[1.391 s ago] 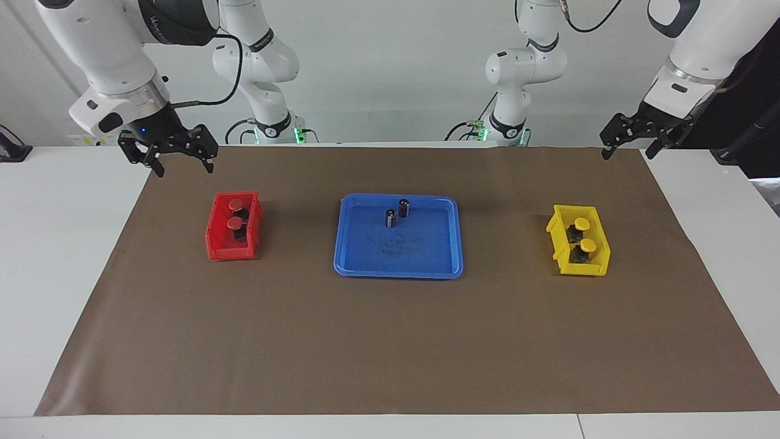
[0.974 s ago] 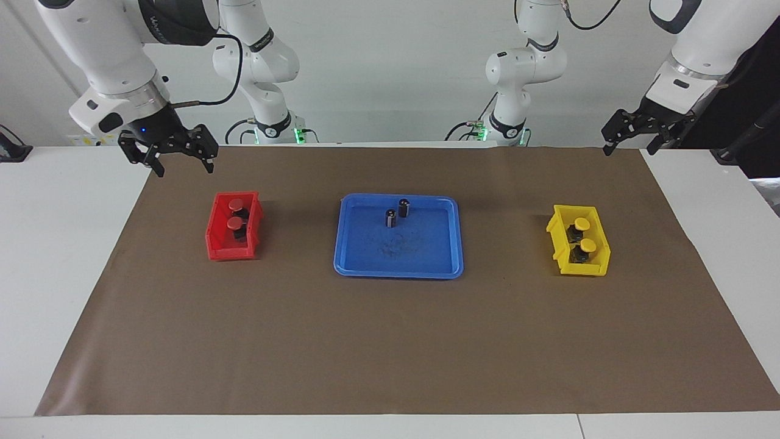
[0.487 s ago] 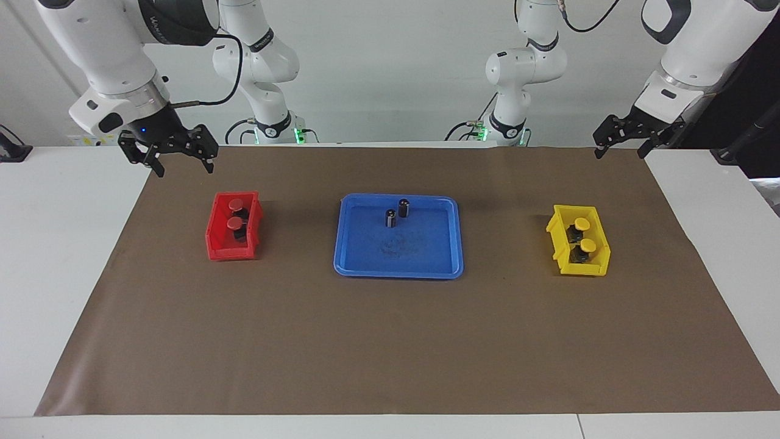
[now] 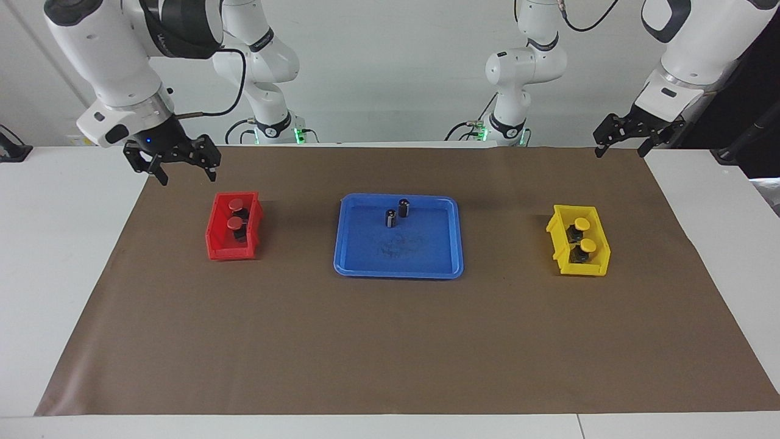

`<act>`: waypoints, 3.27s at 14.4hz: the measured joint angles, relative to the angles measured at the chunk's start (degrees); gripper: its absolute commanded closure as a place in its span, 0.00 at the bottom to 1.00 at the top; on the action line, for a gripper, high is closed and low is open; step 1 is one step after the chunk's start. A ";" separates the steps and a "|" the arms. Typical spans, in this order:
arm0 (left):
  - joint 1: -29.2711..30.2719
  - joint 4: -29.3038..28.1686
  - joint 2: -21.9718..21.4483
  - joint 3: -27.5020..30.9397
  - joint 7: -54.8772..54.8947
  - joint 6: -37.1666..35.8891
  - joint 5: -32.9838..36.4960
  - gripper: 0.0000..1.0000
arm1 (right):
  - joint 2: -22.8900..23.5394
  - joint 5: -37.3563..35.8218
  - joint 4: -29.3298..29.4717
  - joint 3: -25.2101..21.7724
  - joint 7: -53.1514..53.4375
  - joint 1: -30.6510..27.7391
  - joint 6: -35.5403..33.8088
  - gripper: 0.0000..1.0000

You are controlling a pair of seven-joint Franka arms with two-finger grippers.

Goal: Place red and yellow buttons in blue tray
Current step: 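Grasp a yellow button with the left gripper while the right gripper grasps a red button, then carry the yellow button with the left gripper while the right gripper carries red into tray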

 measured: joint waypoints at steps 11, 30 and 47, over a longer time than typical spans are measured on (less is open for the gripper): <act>0.02 -7.50 -0.18 0.10 -0.11 6.78 0.00 0.00 | 1.31 0.58 -24.04 0.10 -3.64 -0.58 24.46 0.28; 2.27 -25.76 8.37 0.27 -0.59 34.10 0.00 0.26 | 1.19 0.62 -29.83 0.16 -4.50 -0.46 29.55 0.40; 2.20 -28.45 8.59 0.02 -2.62 38.19 0.00 0.66 | 3.81 0.72 -11.46 0.55 -4.59 0.90 9.81 0.76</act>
